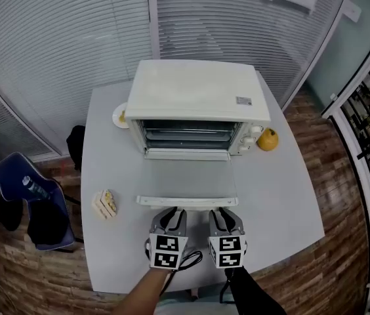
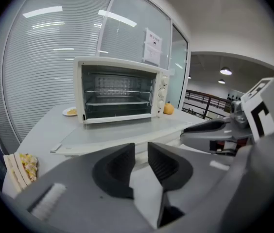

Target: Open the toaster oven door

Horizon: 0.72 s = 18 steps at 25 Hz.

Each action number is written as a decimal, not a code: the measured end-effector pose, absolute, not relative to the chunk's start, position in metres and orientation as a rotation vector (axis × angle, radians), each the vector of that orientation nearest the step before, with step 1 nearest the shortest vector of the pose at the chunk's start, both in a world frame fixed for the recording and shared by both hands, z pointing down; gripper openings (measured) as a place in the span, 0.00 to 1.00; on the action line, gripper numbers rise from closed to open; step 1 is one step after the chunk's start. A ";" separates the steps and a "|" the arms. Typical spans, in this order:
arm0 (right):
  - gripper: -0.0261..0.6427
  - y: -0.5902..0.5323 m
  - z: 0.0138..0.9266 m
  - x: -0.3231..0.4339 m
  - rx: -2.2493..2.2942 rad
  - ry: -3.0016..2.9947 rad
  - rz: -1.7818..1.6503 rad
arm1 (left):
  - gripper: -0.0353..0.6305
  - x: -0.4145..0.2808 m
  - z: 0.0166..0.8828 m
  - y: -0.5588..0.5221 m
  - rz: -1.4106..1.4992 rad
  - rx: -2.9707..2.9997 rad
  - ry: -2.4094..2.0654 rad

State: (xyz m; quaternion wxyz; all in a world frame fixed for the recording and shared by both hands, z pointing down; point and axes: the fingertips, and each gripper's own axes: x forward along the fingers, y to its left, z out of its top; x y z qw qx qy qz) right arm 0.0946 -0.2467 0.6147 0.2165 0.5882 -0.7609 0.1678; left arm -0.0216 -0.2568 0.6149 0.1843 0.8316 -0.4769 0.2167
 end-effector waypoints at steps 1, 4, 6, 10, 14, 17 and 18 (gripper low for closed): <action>0.19 -0.247 0.619 0.096 1.616 -2.104 0.488 | 0.27 -0.022 0.617 -0.257 0.620 2.338 -1.340; 0.18 -0.247 0.622 0.099 1.615 -2.103 0.515 | 0.27 -0.022 0.626 -0.253 0.652 2.320 -1.324; 0.18 -0.247 0.622 0.099 1.613 -2.105 0.517 | 0.27 -0.022 0.629 -0.252 0.667 2.314 -1.324; 0.18 -0.246 0.632 0.099 1.593 -2.100 0.543 | 0.27 -0.020 0.631 -0.252 0.676 2.317 -1.330; 0.18 -0.245 0.642 0.098 1.574 -2.092 0.552 | 0.27 -0.019 0.638 -0.253 0.687 2.303 -1.325; 0.18 -0.243 0.653 0.099 1.554 -2.083 0.557 | 0.27 -0.016 0.644 -0.253 0.701 2.294 -1.308; 0.18 -0.243 0.656 0.099 1.552 -2.079 0.562 | 0.27 -0.015 0.647 -0.253 0.708 2.290 -1.301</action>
